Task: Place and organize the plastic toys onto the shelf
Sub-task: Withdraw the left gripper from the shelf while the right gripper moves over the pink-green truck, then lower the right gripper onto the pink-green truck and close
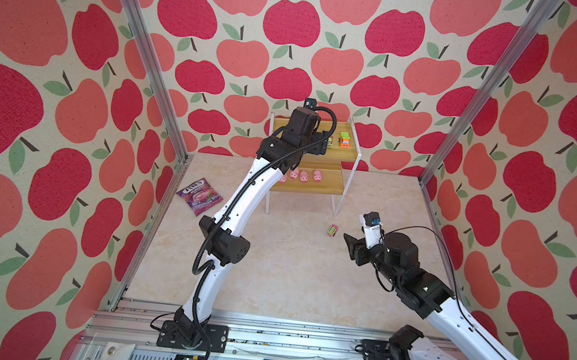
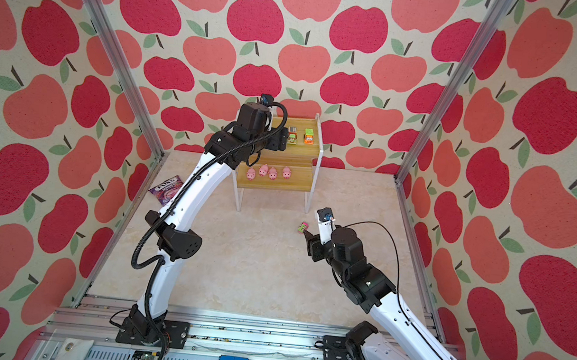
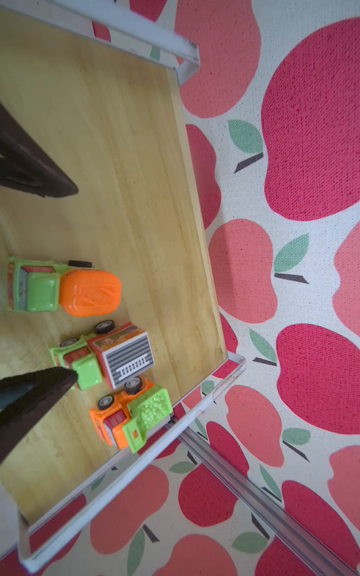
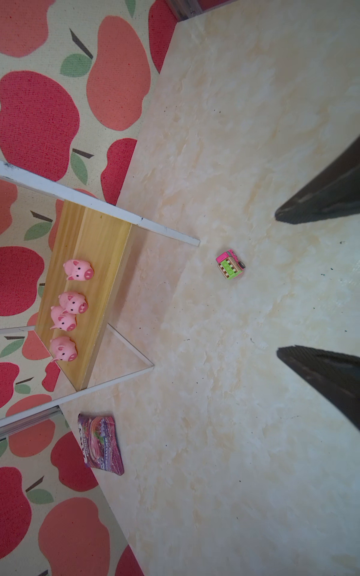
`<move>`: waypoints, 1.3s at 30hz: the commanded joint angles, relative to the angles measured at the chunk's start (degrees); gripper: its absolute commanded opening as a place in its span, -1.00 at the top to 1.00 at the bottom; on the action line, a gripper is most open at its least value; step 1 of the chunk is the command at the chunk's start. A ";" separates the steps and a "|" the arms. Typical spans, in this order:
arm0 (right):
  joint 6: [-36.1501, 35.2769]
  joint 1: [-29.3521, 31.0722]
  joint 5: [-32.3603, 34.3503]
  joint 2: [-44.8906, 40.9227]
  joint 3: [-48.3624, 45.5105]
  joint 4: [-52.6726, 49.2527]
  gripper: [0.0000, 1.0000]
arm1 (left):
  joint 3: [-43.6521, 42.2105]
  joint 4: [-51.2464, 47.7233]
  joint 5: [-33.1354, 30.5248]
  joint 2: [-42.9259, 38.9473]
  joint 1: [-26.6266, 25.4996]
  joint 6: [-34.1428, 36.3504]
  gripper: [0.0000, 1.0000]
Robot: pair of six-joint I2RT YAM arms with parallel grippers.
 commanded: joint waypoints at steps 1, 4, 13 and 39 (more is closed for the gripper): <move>4.14 0.14 3.37 2.66 0.69 1.04 -0.35 | -1.00 -1.05 2.49 -7.82 0.31 3.00 -0.89; 7.81 0.08 6.11 6.37 0.15 1.40 -0.40 | -7.73 -1.50 3.89 -13.71 1.54 4.68 -1.00; 17.74 -0.11 9.59 14.55 -3.13 7.98 -0.59 | -53.73 15.54 7.66 -46.23 4.88 7.45 -0.99; 47.20 -3.93 13.32 47.61 14.36 6.58 -0.43 | -103.56 13.52 14.22 -78.59 5.75 13.14 -0.99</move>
